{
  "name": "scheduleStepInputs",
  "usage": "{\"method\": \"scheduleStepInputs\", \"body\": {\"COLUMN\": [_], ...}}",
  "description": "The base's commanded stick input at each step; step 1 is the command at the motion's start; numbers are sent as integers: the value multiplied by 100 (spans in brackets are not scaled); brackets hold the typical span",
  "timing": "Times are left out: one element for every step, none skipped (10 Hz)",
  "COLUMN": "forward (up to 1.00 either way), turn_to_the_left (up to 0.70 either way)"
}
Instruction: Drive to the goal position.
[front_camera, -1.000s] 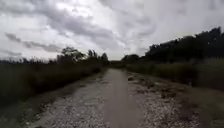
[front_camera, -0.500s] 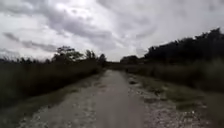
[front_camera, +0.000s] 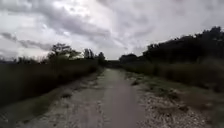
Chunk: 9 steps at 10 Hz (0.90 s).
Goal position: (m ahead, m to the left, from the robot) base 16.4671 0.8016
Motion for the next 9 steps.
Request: {"method": "scheduleStepInputs", "body": {"forward": [85, 85, 85, 85, 85, 85, 85, 85, 85], "turn_to_the_left": [0, 0, 0, 0, 0, 0, 0, 0, 0]}}
